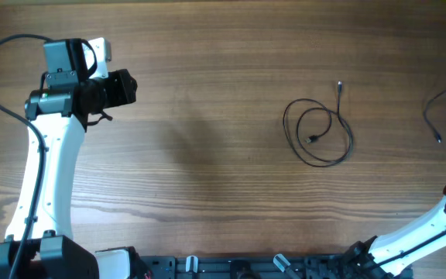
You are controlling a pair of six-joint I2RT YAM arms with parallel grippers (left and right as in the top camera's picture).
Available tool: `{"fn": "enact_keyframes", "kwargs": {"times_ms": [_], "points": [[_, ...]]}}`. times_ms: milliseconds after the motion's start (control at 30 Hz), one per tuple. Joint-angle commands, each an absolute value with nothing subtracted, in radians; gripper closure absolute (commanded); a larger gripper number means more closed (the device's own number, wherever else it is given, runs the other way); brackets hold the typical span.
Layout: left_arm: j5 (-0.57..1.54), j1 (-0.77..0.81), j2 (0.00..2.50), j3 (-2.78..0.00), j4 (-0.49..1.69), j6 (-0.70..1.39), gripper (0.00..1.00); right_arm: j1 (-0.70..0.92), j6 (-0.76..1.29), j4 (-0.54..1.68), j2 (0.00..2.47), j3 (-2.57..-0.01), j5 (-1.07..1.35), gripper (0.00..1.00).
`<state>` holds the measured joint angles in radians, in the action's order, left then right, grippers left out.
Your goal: Untangle cables
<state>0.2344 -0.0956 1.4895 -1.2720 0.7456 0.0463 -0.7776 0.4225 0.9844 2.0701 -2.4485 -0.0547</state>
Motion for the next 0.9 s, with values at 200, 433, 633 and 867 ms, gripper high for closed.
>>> {"fn": "enact_keyframes", "kwargs": {"times_ms": [200,433,633,867], "points": [[0.246,-0.023,1.492,-1.276,0.726,0.035,0.43,-0.795,0.431,0.991,2.205,-2.453,-0.308,0.95],[0.246,-0.017,1.492,-1.276,0.727,0.034,0.42,-0.829,0.474,1.049,2.235,-2.449,-0.430,0.95],[0.246,-0.017,1.492,-1.276,0.727,0.034,0.42,-0.877,0.471,1.084,2.235,-2.446,-0.429,0.95],[0.247,-0.017,1.492,-1.276,0.727,0.034,0.42,-0.870,0.473,1.091,2.235,-2.446,-0.391,0.95]]}}
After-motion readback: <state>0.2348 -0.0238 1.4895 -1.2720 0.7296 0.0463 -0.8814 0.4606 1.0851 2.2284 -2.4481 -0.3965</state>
